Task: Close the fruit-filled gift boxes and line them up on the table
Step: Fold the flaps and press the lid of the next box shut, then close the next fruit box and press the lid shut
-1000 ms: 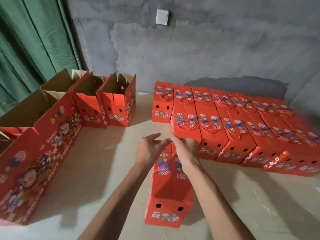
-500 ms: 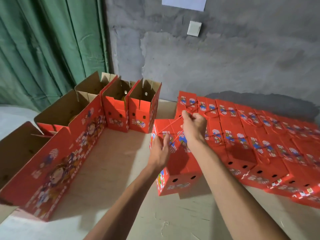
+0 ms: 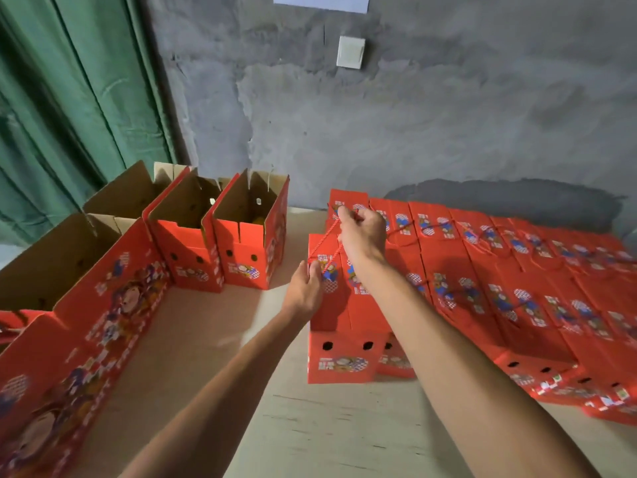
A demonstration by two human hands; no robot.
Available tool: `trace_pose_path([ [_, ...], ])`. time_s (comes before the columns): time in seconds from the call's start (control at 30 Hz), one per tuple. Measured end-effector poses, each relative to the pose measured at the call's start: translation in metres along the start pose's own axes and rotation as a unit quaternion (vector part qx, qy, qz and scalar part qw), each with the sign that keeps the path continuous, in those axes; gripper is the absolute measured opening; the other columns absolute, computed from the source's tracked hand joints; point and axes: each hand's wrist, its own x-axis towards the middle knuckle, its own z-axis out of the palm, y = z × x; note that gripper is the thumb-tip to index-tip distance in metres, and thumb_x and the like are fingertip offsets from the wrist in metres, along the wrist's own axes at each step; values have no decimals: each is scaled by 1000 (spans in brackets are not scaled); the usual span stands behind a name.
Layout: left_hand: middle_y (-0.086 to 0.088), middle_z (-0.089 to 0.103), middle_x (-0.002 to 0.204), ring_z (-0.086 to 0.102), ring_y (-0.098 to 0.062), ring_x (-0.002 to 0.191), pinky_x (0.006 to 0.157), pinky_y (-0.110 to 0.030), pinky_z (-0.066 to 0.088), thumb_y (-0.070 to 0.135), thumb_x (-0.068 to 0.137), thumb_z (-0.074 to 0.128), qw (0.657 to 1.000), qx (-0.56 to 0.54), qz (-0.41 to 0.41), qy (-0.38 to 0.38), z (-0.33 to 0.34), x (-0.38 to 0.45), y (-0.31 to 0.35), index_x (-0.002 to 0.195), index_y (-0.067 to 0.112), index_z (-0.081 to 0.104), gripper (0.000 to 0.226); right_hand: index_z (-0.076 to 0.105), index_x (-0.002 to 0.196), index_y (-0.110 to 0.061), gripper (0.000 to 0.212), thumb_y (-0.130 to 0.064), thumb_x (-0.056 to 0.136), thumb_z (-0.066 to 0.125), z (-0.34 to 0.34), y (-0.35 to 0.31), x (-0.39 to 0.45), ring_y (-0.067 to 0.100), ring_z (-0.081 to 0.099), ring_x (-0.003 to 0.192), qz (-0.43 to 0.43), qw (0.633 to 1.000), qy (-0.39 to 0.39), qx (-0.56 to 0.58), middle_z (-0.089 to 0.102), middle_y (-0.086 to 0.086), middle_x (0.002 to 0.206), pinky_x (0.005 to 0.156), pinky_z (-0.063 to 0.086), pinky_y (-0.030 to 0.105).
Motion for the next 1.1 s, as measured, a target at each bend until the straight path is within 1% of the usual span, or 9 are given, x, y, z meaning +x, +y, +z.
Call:
trace_pose_path([
  [0.07,1,69,102,65,-11,92,80,-27,50,36,110,32,1000,2,-15,-13,5,19,-10,109,13,62,38,60,75,4,38,-30,93,64,2,12,21,45,69,77,18,1000,-3,1,70,25,76,68,55,54],
  [0.17,14,73,99,67,1,89,72,-11,50,19,110,31,998,-19,-36,-41,9,47,-29,104,25,67,37,63,69,-3,33,-23,94,61,12,27,49,36,72,68,37,999,-6,1,70,12,65,64,55,44],
  [0.27,3,63,136,59,-12,123,103,-23,49,17,109,35,995,-37,-81,-49,13,75,-46,145,13,55,41,65,74,-1,29,-20,95,59,21,43,67,32,74,70,50,998,-23,3,72,7,68,60,54,35],
  [0.33,-2,59,143,57,-13,129,111,-32,46,20,111,35,994,-38,-81,-62,21,91,-57,154,11,43,45,65,83,3,30,-23,96,59,23,53,81,32,74,71,56,998,-23,-4,73,10,72,52,50,28],
  [0.47,16,60,124,59,25,93,77,1,44,30,113,34,996,-35,-71,-51,43,103,-79,156,18,40,45,64,80,-1,27,-23,94,59,29,75,91,35,73,73,49,998,-29,-16,73,15,77,65,59,43],
  [0.67,10,55,137,52,-6,125,101,-20,37,32,112,35,997,34,-41,-55,54,102,-89,157,29,36,46,61,80,0,30,-25,96,58,23,98,86,37,70,80,14,997,-27,-69,72,15,81,73,56,47],
  [0.83,-8,73,119,68,-28,108,76,-27,44,19,106,44,979,200,-2,-38,39,110,-66,126,18,68,31,68,87,-8,34,-34,102,52,18,82,83,38,69,88,-126,900,-47,-415,73,16,91,64,37,33],
  [0.93,-12,77,106,72,-32,98,77,-37,58,18,100,52,968,246,41,-4,14,116,-37,109,14,75,25,71,93,-9,25,-29,99,56,31,64,79,37,71,94,-163,866,-42,-472,73,14,96,67,40,34],
  [1.1,-10,73,96,70,-31,83,66,-34,56,17,101,52,932,325,145,74,-41,127,2,92,11,73,24,70,99,-11,13,-21,94,62,74,41,70,36,70,99,-206,847,-81,-483,74,14,102,69,40,34],
])
